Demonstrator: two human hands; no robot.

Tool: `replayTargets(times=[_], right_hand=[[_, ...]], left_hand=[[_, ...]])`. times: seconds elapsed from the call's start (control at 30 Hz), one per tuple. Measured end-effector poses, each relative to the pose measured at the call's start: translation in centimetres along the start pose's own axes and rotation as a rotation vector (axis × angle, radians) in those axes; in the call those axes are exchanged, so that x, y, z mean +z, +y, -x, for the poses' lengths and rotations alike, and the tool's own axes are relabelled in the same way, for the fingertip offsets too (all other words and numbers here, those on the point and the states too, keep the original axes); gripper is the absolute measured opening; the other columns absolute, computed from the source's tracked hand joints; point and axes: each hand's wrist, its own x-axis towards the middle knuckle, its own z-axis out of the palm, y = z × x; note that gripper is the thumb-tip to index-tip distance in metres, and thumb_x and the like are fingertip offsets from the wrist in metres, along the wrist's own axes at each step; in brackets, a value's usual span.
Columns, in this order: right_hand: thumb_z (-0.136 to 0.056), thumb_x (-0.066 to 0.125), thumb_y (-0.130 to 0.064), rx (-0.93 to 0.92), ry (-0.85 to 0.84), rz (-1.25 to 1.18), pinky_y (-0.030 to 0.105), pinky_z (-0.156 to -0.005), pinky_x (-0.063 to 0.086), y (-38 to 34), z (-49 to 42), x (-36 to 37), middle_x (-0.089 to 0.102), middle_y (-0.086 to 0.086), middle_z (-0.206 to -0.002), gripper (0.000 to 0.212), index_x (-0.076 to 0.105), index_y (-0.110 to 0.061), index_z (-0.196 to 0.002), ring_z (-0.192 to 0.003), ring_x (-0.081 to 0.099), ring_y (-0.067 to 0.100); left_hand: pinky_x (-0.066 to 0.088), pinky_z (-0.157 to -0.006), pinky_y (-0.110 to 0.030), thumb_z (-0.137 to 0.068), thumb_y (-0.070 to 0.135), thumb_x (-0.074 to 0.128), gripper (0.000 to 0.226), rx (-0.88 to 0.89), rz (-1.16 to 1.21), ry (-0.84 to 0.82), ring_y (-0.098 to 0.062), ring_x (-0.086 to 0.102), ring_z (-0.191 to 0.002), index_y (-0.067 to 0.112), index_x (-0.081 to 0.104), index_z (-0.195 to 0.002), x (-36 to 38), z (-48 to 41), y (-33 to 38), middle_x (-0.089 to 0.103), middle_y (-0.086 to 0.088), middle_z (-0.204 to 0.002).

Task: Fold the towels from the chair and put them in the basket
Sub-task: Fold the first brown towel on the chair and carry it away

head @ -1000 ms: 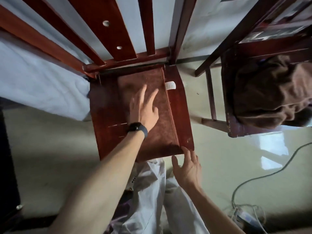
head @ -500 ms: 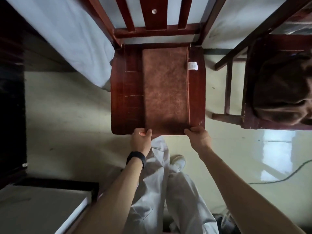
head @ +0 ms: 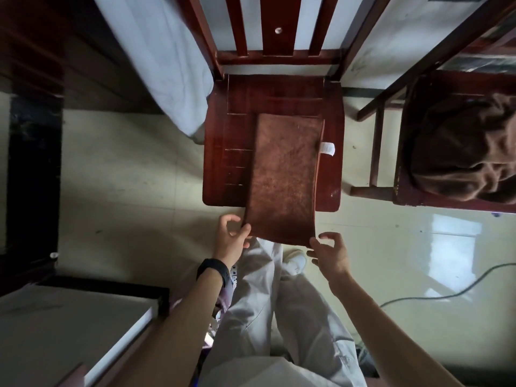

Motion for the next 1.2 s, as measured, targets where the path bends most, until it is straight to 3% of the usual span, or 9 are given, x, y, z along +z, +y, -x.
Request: replayTargets(times=[0.1,0.2,0.3,0.4,0.53,0.67,0.87,1.0,1.2], right_hand=[[-0.098,0.059,-0.022,-0.163,0.011,0.143,0.027,-0.062,0.052,-0.3,1.9,-0.2,0.074,0.005,-0.091,0.008,0.055,-0.027,-0.101,-0.062,0.071,0.011],[-0.094,0.062,-0.019,-0.249,0.031,0.207,0.026,-0.067,0.052,-2.8,2.7,-0.9,0.074,-0.005,-0.091,0.016,0.065,-0.034,-0.098,-0.065,0.072,0.006],[-0.084,0.073,-0.016,-0.307,0.016,0.266,0.018,-0.068,0.048,-6.5,2.1,-1.5,0.073,-0.014,-0.09,0.031,0.068,-0.036,-0.107,-0.072,0.069,-0.003],[-0.086,0.074,-0.019,-0.368,0.052,0.298,0.005,-0.062,0.044,-10.7,-0.6,-1.4,0.073,-0.01,-0.081,0.023,0.071,-0.03,-0.105,-0.071,0.066,-0.008],[-0.088,0.072,-0.033,-0.429,0.159,0.374,0.015,-0.072,0.046,-15.7,-6.0,-0.3,0.066,-0.005,-0.096,0.02,0.074,-0.024,-0.106,-0.08,0.064,0.006],[-0.094,0.063,-0.037,-0.366,0.153,0.343,0.024,-0.082,0.048,-18.9,-11.1,1.0,0.067,-0.005,-0.106,0.028,0.068,-0.022,-0.116,-0.095,0.065,0.014],[-0.098,0.058,-0.037,-0.296,0.191,0.354,0.03,-0.088,0.052,-20.5,-15.3,2.2,0.07,0.003,-0.118,0.036,0.064,-0.017,-0.126,-0.104,0.065,0.022],[-0.097,0.06,-0.035,-0.281,0.197,0.366,0.025,-0.084,0.047,-20.4,-16.6,2.6,0.07,0.003,-0.115,0.035,0.065,-0.015,-0.125,-0.098,0.063,0.017],[-0.094,0.062,-0.038,-0.282,0.223,0.379,0.037,-0.091,0.054,-20.2,-17.6,3.0,0.071,0.0,-0.107,0.031,0.068,-0.017,-0.116,-0.099,0.066,0.02]], left_hand=[[0.05,-0.051,-0.017,-0.095,0.02,0.063,0.01,0.099,-0.062,-0.032,-0.009,0.068,-0.067,0.02,0.061,-0.104,-0.7,1.5,1.0,0.067,-0.007,-0.088],[0.046,-0.054,-0.014,-0.094,0.029,0.064,0.013,0.099,-0.087,-0.113,-0.009,0.064,-0.06,0.023,0.069,-0.104,-1.7,1.6,3.4,0.07,-0.003,-0.087],[0.047,-0.059,-0.015,-0.085,0.025,0.075,0.025,0.145,-0.133,-0.257,-0.01,0.068,-0.068,0.027,0.069,-0.109,-2.8,-0.7,6.6,0.071,0.003,-0.087],[0.054,-0.07,-0.023,-0.081,0.029,0.078,0.022,0.304,-0.406,-0.216,-0.007,0.071,-0.077,0.026,0.072,-0.102,-2.8,-4.5,9.9,0.075,0.008,-0.081],[0.05,-0.074,-0.028,-0.084,0.048,0.069,0.028,0.44,-0.618,-0.055,-0.012,0.066,-0.082,0.023,0.073,-0.096,-1.3,-9.6,14.4,0.071,0.006,-0.088],[0.043,-0.078,-0.021,-0.092,0.042,0.063,0.035,0.365,-0.526,-0.122,-0.014,0.064,-0.095,0.014,0.07,-0.111,1.0,-14.1,17.6,0.067,0.002,-0.095],[0.044,-0.081,-0.021,-0.093,0.041,0.062,0.034,0.344,-0.494,-0.058,-0.016,0.066,-0.098,0.014,0.07,-0.112,3.0,-18.3,18.7,0.071,0.0,-0.099],[0.048,-0.084,-0.025,-0.094,0.041,0.06,0.033,0.318,-0.531,-0.019,-0.017,0.067,-0.1,0.014,0.068,-0.112,3.9,-19.5,18.0,0.073,-0.002,-0.103],[0.05,-0.077,-0.026,-0.096,0.045,0.054,0.034,0.342,-0.543,0.049,-0.017,0.067,-0.095,0.017,0.065,-0.111,4.5,-19.9,16.7,0.071,0.002,-0.1]])
